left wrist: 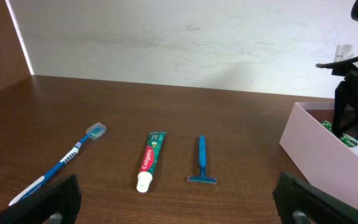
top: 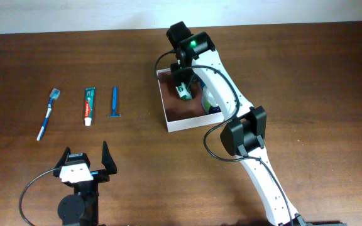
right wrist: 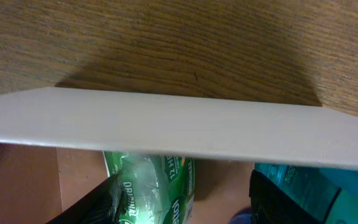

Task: Pack container
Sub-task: 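Lower the Dettol pack into the box's left side and open the gripper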

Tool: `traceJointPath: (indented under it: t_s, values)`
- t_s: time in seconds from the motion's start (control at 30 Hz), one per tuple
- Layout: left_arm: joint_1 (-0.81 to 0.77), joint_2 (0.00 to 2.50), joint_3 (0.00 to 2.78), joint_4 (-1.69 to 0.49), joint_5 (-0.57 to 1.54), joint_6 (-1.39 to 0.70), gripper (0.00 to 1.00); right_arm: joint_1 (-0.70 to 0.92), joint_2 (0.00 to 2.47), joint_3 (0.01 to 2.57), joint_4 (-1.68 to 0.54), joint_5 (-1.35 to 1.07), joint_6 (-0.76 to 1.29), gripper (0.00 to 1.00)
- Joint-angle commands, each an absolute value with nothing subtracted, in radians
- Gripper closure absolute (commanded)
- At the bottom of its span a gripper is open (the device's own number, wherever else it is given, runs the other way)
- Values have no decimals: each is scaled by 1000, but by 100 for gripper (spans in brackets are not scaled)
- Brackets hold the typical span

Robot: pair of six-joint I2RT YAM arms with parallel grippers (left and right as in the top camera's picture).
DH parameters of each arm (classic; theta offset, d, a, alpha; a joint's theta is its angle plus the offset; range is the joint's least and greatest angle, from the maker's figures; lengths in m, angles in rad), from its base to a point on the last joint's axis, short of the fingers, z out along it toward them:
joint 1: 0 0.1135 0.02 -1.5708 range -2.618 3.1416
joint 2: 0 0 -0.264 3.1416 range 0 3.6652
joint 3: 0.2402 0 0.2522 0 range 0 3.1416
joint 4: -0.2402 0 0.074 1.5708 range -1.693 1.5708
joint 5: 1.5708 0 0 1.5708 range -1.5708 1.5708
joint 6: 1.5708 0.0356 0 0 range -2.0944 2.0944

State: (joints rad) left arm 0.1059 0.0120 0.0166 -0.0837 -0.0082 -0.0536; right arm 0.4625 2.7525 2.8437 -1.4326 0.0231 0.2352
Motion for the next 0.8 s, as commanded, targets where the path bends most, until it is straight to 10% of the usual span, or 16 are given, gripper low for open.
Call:
traceJointPath:
  t_s: [0.0,0.77]
  values:
    - [106,5,9,-83,-15,-63,1,463,2746,2865,-1435,39,241,43]
    - [106,5,9,-83,-15,-63,1,457,2746,2865,-1458,-75,241,42]
